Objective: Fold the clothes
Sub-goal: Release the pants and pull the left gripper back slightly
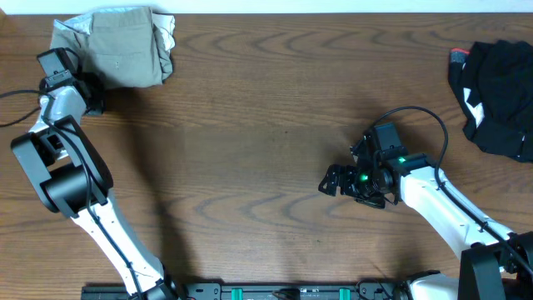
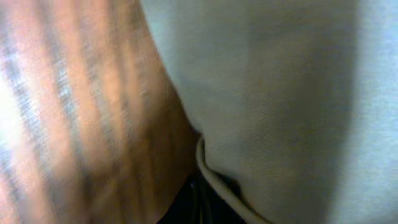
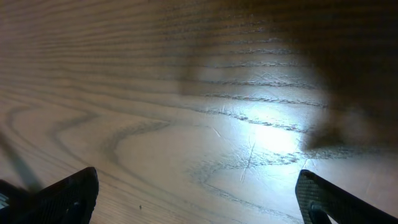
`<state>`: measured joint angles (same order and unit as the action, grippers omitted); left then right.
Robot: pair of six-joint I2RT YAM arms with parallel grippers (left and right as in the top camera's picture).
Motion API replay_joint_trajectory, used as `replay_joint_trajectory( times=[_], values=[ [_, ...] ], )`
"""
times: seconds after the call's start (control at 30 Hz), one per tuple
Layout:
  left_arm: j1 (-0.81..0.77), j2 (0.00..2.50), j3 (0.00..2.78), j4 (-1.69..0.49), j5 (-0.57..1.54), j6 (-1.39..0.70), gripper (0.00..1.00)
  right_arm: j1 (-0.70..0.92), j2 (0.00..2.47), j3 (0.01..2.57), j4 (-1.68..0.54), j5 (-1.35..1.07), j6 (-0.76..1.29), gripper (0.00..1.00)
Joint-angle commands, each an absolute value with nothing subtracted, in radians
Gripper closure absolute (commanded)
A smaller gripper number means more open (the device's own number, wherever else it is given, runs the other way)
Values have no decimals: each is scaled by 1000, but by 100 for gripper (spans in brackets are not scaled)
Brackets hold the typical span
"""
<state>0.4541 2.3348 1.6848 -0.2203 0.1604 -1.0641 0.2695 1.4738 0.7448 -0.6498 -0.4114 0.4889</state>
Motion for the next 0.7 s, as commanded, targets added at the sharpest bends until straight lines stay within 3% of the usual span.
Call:
replay_joint_trajectory(
  times=[0.0,0.23,0.67],
  values=[
    [441,2392,1678,-170,196,-964,94,262,1460,742,-647,-422,478,1],
    [406,2390,1680,-49,312,-962,94,262,1460,742,-648,-422,478,1],
    [391,2286,1680,-19,299,-904,94,262,1460,742,-647,-392,473,1]
  ],
)
